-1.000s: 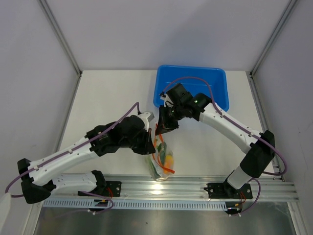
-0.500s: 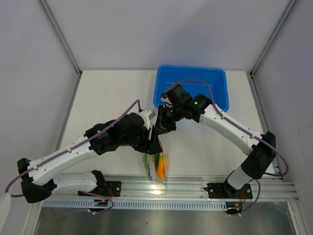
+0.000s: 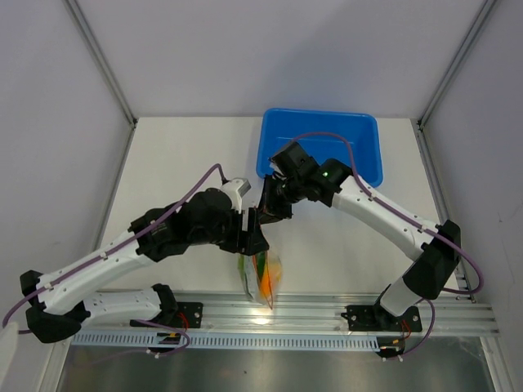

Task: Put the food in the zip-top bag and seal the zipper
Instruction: Zip the zipper food storage bag at the center of the board.

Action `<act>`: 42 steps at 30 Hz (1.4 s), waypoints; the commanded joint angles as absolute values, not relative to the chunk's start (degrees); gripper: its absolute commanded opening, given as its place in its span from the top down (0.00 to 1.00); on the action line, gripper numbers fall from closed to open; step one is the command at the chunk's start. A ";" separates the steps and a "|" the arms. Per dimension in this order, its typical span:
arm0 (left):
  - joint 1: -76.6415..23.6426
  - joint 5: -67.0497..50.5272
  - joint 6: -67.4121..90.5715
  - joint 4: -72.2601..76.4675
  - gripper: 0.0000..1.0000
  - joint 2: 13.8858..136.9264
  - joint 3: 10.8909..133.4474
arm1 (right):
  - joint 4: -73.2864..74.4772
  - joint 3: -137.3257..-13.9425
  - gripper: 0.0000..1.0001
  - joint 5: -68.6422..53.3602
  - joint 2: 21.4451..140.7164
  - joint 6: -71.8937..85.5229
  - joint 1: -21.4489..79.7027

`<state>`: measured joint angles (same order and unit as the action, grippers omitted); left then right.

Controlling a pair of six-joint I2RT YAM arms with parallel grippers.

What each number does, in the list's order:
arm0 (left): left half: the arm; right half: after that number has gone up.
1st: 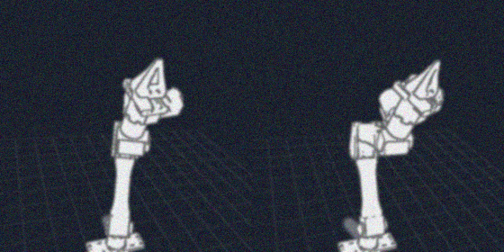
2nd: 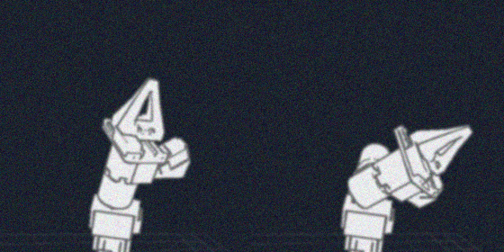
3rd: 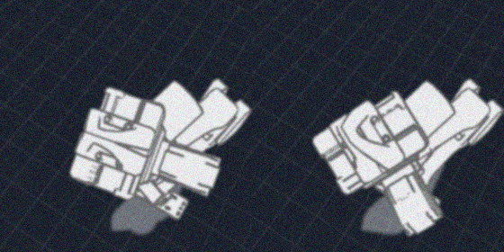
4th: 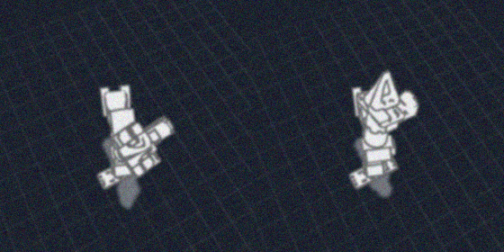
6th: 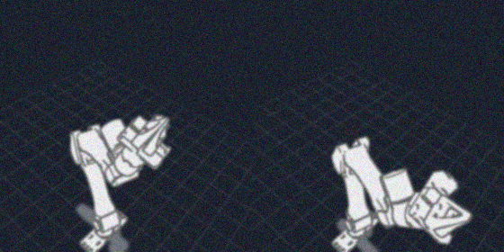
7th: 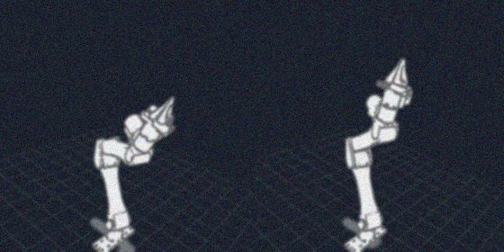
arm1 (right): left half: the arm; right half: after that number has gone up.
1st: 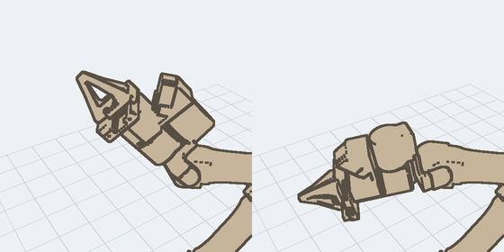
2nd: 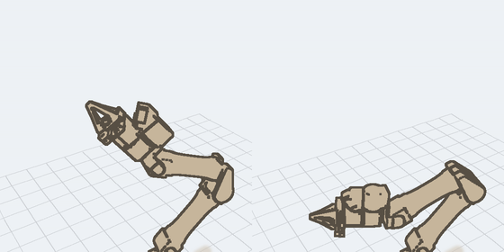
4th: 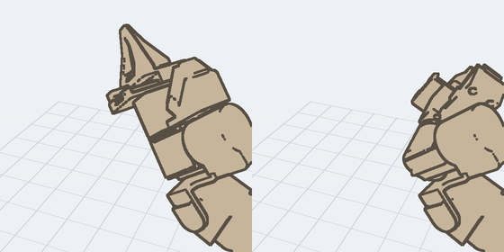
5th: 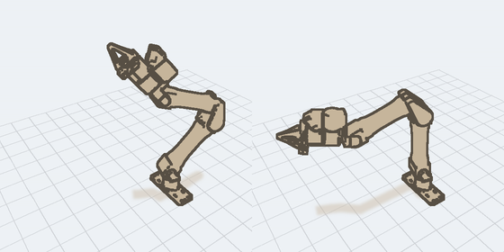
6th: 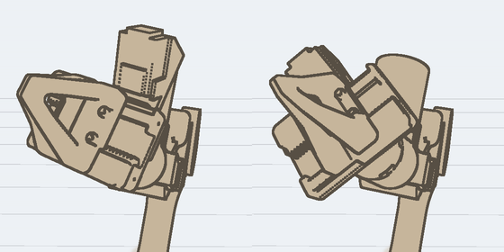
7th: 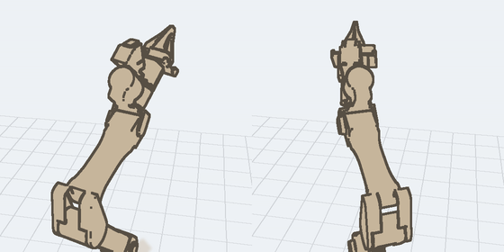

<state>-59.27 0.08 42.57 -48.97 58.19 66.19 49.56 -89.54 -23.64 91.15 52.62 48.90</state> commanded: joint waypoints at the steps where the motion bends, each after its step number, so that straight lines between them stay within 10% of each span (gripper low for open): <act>1: -59.24 1.67 44.03 -48.60 0.23 57.65 68.47 | 48.07 -92.98 1.00 -21.10 89.82 54.67 49.66; 17: -61.52 8.07 45.62 -57.47 0.31 65.56 72.59 | 45.52 -90.79 1.00 -15.65 88.86 66.61 51.76; 22: -62.67 9.67 46.93 -60.99 0.49 67.41 72.52 | 45.88 -90.09 1.00 -12.31 87.80 68.38 52.03; 29: -62.67 9.67 47.38 -61.87 0.99 67.59 70.67 | 45.09 -88.33 0.98 -12.13 87.36 69.43 52.47; 36: -62.49 10.46 45.00 -61.53 0.99 65.04 69.79 | 45.61 -89.21 0.55 -8.53 84.21 63.91 51.77; 38: -62.14 10.37 44.04 -61.17 1.00 63.55 69.35 | 45.61 -89.56 0.01 -7.91 83.41 62.15 51.07; 42: -61.61 8.79 40.79 -59.42 0.99 61.26 69.08 | 44.74 -88.51 0.00 -4.77 78.86 56.00 50.01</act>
<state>-61.76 9.89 44.62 -61.25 63.68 69.28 47.68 -88.05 -9.30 84.25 61.36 50.78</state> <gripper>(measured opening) 0.005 0.992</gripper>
